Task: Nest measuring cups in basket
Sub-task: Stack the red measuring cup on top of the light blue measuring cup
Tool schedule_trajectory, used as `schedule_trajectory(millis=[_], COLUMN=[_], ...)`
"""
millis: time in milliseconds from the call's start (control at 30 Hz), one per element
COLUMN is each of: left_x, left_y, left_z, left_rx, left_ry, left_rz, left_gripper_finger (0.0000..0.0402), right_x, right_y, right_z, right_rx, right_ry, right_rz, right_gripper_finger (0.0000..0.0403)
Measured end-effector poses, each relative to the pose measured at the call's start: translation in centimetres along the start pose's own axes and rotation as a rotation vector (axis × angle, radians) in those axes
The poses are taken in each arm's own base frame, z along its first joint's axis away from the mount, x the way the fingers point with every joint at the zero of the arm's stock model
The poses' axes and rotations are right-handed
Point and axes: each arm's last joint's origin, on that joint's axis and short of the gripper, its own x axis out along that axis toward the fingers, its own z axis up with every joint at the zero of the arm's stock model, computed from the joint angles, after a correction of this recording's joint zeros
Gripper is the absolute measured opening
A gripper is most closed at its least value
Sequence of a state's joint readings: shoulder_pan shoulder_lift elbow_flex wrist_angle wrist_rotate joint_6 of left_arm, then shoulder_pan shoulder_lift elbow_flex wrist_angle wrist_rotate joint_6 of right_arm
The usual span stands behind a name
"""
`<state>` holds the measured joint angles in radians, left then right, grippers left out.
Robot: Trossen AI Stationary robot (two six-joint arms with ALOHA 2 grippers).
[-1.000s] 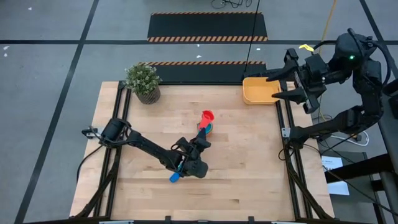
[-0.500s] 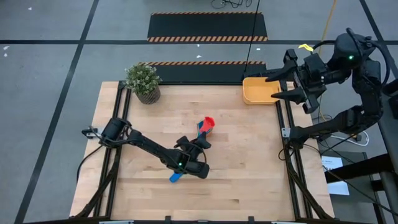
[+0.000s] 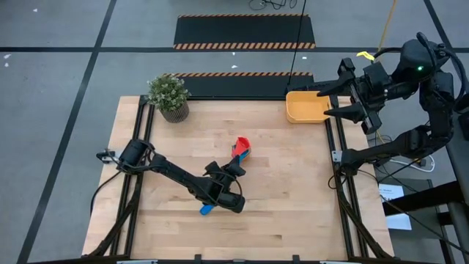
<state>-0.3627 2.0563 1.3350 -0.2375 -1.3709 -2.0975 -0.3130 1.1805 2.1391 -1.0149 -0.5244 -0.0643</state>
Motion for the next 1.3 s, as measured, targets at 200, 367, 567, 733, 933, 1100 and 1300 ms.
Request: schedule_trajectory(millis=[200,367,567,733,933,1100,1300], left_x=[0.8,1.5,1.9,1.9,1.8,1.8,1.8], left_y=[0.3,0.3,0.4,0.5,0.6,0.7,1.2], left_z=[0.4,0.4,0.3,0.2,0.1,0.1,0.3], left_rx=[0.045,0.037,0.028,0.032,0.026,0.03,0.034], left_ry=[-0.014,0.023,0.112,0.139,0.181,0.199,0.23], left_rz=[0.022,0.063,0.127,0.143,0.17,0.19,0.249], left_gripper_finger=[0.0006,0.0006,0.0032,0.0038,0.004,0.0042,0.0065], right_x=[0.1,0.0,0.0,0.0,0.0,0.0,0.0], right_y=[0.0,0.0,0.0,0.0,0.0,0.0,0.0], right_z=[0.0,0.0,0.0,0.0,0.0,0.0,0.0], right_rx=[0.0,-0.002,-0.004,-0.009,-0.035,-0.036,-0.036], right_ry=[0.001,0.0,-0.001,-0.001,-0.001,-0.003,-0.004], right_rz=[0.0,0.001,0.001,0.001,0.001,0.001,0.001], right_gripper_finger=[0.0226,0.0226,0.0226,0.0226,0.0226,0.0226,0.0226])
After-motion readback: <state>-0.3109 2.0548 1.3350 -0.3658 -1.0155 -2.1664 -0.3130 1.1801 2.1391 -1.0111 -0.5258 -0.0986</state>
